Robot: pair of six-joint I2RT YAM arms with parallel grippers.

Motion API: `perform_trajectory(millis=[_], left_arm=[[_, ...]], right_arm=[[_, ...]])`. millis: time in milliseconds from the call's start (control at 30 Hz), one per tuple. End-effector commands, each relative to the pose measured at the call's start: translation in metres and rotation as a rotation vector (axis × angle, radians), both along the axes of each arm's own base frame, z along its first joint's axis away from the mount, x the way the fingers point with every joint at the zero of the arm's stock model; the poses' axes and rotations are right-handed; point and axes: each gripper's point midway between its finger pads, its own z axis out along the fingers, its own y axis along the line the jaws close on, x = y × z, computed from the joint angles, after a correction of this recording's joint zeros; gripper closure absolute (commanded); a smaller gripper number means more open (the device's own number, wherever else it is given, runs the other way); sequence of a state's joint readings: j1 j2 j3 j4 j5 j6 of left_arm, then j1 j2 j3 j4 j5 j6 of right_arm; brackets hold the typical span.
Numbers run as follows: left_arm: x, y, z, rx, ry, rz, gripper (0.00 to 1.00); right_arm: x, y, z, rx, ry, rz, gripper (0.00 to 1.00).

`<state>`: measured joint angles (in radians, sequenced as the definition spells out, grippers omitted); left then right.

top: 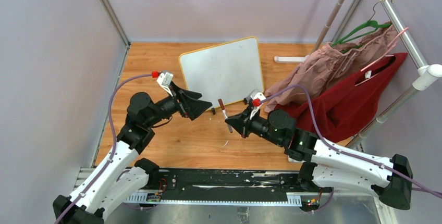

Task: Write a sentence on the whiteboard
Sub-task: Open the whiteboard marker at the center of the board.

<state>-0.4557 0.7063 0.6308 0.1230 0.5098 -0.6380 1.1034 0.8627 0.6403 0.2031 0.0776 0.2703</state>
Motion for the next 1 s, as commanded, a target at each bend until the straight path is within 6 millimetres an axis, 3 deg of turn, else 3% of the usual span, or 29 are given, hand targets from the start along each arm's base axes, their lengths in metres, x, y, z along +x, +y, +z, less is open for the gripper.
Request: perform_trajectory(millis=[0, 167, 367, 667, 967], left_arm=[[-0.012, -0.009, 0.027, -0.052, -0.046, -0.088, 0.01], [-0.016, -0.015, 0.026, -0.056, -0.022, -0.14, 0.07], [-0.018, -0.016, 0.039, -0.083, -0.039, -0.147, 0.15], [-0.021, -0.022, 0.047, -0.081, -0.037, -0.205, 0.33], [-0.025, -0.026, 0.047, -0.082, -0.045, -0.224, 0.49]], right_arm=[[0.001, 0.009, 0.03, 0.094, -0.059, 0.032, 1.0], [0.003, 0.018, 0.039, 0.093, -0.085, 0.053, 1.0], [-0.003, 0.024, 0.048, 0.112, -0.089, 0.095, 1.0], [-0.002, 0.028, 0.067, 0.142, -0.114, 0.099, 1.0], [-0.001, 0.037, 0.069, 0.131, -0.112, 0.123, 1.0]])
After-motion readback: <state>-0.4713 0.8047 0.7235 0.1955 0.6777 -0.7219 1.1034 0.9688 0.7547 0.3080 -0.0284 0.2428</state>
